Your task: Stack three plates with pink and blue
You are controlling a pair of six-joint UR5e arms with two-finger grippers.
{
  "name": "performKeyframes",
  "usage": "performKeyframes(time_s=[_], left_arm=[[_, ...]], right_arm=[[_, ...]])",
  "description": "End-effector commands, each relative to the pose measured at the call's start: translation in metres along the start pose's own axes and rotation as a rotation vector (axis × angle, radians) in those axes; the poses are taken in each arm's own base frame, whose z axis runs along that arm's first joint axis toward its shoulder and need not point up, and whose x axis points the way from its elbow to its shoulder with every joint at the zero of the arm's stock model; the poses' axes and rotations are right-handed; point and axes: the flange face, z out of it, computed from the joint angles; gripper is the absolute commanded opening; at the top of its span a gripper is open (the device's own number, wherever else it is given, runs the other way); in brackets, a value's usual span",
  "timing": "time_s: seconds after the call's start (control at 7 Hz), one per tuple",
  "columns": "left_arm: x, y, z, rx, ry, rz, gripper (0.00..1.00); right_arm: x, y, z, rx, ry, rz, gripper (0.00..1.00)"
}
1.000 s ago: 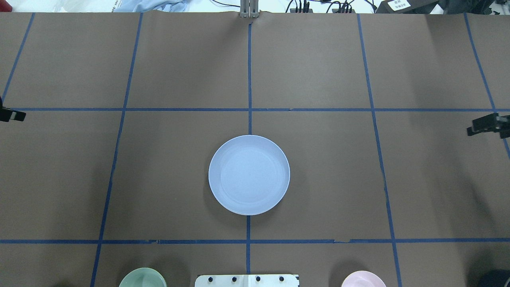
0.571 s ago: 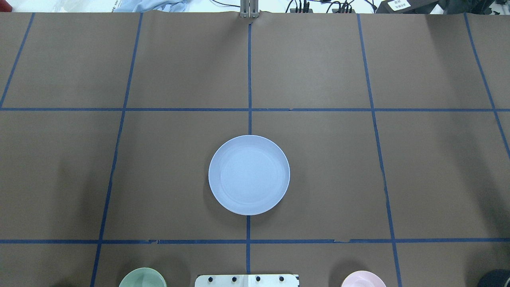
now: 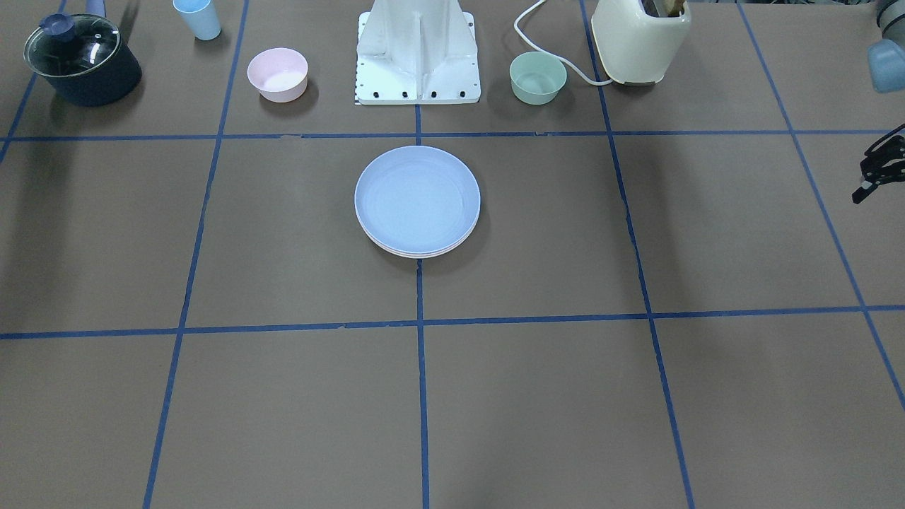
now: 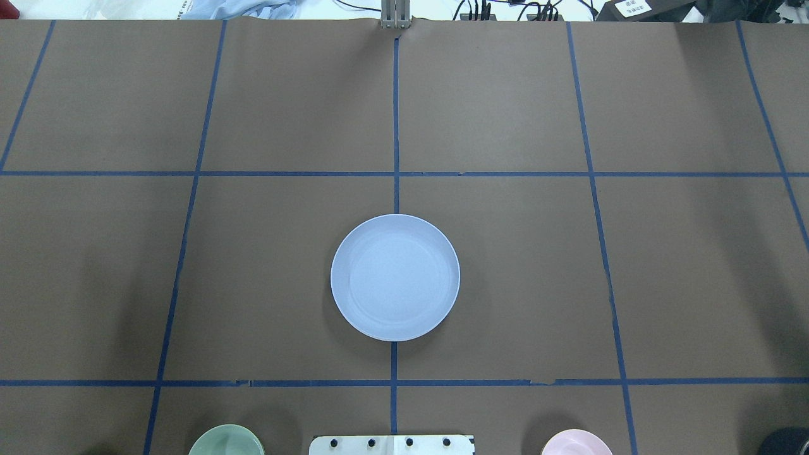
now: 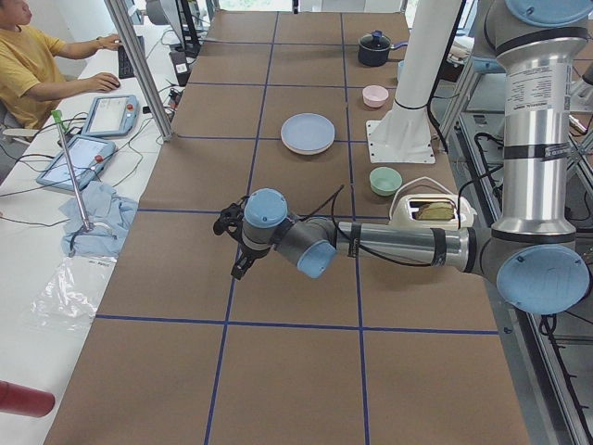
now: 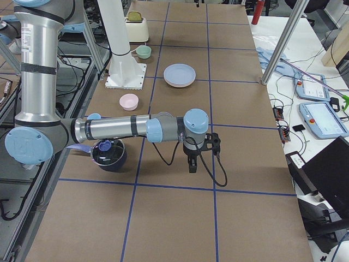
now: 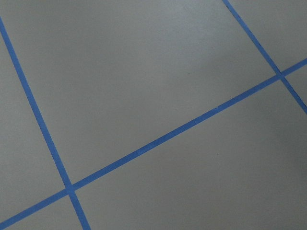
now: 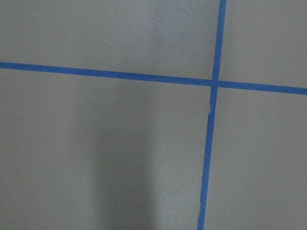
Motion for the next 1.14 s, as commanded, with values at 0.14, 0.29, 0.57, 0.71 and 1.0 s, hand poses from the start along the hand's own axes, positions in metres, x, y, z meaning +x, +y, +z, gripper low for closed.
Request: performKeyframes(time_s=[0.14, 0.29, 0.57, 0.71, 1.0], left_arm=[[0.006, 0.001, -0.006, 0.014, 0.003, -0.021, 1.00], [0.011, -0.004, -0.010, 0.024, 0.004, -0.012, 1.00], [0.012, -0.009, -0.010, 0.027, 0.007, -0.007, 1.00], [0.015, -0.010, -0.013, 0.033, 0.008, -0.013, 1.00], [0.017, -0.009, -0.015, 0.036, 0.009, -0.022, 1.00]], right_arm=[[-0.011, -0.017, 0.000, 0.002, -0.014, -0.025, 1.00], [-0.010, -0.017, 0.001, 0.001, -0.015, -0.020, 1.00], [-0.013, -0.016, -0.001, 0.004, -0.024, -0.022, 1.00], [-0.011, -0.016, 0.002, -0.003, -0.036, -0.020, 1.00], [-0.008, -0.015, 0.006, -0.011, -0.045, -0.009, 1.00]])
